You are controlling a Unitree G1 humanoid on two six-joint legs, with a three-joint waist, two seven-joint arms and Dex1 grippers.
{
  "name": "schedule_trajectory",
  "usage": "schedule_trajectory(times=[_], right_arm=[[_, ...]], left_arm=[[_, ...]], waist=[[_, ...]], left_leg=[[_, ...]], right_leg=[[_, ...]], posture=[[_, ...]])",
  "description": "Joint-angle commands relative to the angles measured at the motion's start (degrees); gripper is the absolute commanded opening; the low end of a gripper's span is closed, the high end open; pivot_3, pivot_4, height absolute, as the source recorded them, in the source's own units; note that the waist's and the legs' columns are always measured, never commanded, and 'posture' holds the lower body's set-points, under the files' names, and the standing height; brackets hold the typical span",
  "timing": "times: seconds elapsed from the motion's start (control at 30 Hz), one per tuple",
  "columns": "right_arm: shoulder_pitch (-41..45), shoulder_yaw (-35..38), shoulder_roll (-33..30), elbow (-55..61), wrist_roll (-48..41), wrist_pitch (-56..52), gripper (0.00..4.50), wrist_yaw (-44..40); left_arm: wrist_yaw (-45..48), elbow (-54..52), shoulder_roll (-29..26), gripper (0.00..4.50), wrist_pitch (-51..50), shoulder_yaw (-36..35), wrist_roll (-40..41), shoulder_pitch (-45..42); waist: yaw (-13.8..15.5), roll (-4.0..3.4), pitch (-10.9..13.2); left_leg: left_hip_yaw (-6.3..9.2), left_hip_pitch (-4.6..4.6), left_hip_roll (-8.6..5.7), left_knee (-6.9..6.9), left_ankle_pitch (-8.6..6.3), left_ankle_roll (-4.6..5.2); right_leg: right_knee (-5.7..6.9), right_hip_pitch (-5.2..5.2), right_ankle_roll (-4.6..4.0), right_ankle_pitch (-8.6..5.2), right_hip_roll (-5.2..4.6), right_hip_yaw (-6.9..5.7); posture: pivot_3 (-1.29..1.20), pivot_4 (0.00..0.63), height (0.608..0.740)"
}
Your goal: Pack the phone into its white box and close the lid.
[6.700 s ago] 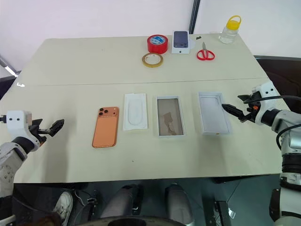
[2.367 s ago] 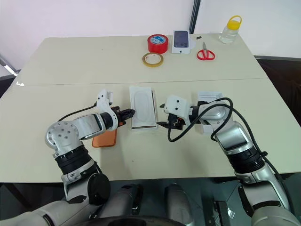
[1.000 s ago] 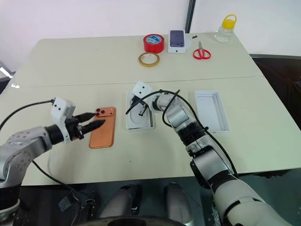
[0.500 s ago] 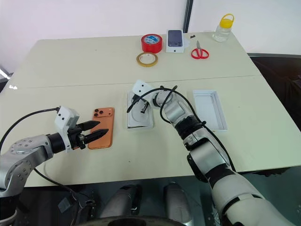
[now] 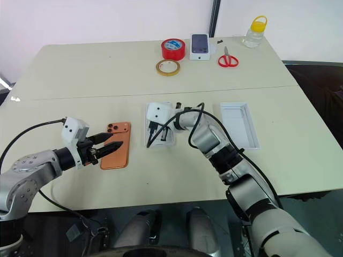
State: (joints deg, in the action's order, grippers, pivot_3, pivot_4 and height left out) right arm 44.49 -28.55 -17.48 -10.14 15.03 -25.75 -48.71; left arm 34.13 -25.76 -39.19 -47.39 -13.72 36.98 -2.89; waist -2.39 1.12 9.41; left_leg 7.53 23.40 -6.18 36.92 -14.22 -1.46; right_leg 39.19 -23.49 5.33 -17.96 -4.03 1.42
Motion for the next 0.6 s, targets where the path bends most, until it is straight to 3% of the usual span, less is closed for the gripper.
schedule_trajectory(times=[0.03, 0.43, 0.6], right_arm=[[-0.69, -1.09, -1.11, 4.56, 0.14, -0.73, 0.02, -2.40], [-3.93, -3.23, -7.16, 13.90, -2.89, -0.89, 0.02, -13.43], [-2.52, -1.07, -5.34, 12.30, -2.61, 0.15, 0.02, -10.00]], left_arm=[[-0.66, -0.73, 0.08, 2.85, -0.05, -1.76, 0.92, -0.78], [-0.22, -0.12, -0.27, 2.85, 0.34, -1.84, 0.63, -0.22], [-1.40, -0.70, 0.01, 2.85, -0.76, -1.79, 0.97, -1.20]], waist=[[-0.09, 0.00, 0.00], [0.03, 0.00, 0.00], [-0.01, 0.00, 0.00]], left_leg=[[0.00, 0.00, 0.00, 0.00, 0.00, 0.00], [0.01, 0.00, 0.00, 0.00, -0.01, 0.02], [0.01, 0.00, 0.01, 0.00, -0.01, 0.02]], right_leg=[[0.00, 0.00, 0.00, 0.00, 0.00, 0.00], [-0.02, 0.02, 0.00, 0.00, -0.01, 0.00], [-0.02, 0.02, 0.00, 0.00, -0.01, 0.00]], posture=[[0.00, 0.150, 0.740], [0.00, 0.150, 0.740], [0.00, 0.150, 0.740]])
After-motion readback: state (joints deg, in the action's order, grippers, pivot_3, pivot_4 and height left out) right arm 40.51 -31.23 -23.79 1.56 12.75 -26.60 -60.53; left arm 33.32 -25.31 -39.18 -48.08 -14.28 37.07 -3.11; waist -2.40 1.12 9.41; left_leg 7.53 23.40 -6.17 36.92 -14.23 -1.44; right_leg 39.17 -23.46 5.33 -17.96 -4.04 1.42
